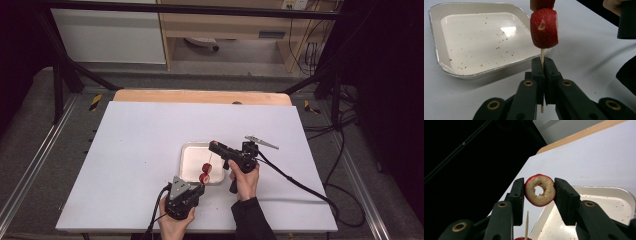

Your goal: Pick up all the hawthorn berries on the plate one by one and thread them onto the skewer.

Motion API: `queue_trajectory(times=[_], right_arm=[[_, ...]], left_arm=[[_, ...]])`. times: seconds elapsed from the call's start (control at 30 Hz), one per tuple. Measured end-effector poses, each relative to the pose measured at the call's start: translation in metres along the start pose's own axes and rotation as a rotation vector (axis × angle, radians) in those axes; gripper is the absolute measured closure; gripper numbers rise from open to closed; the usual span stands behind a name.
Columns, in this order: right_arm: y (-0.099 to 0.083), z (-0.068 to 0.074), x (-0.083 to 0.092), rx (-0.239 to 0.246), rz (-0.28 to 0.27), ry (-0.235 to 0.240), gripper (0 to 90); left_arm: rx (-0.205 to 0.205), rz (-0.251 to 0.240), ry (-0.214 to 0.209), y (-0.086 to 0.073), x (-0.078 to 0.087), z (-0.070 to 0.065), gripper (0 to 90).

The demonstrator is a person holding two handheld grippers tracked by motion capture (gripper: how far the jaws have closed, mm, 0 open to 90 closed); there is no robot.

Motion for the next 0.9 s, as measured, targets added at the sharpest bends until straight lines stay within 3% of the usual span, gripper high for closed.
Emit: queue_trajectory(times=[0.43, 0.9], right_arm=[[-0.0004, 0.0037, 0.0005, -0.02, -0.035, 0.025, 62.1], [-0.0023, 0.0048, 0.0001, -0.029, -0.027, 0.039, 62.1]], left_arm=[[0.022, -0.006, 0.0, 0.0006, -0.0065, -0.0013, 88.4], [0.031, -0.012, 0.001, 0.0007, -0.0075, -0.0007, 88.4]])
Point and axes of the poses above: each handheld gripper's, and its own axes: x roughly backward along the jaws, y roughly out of its top, z roughly to its left, the point moved 7 cm from there along -x, roughly forward along the jaws, and after that the axes turned 1 degree about -y, right-handed, at the moved point
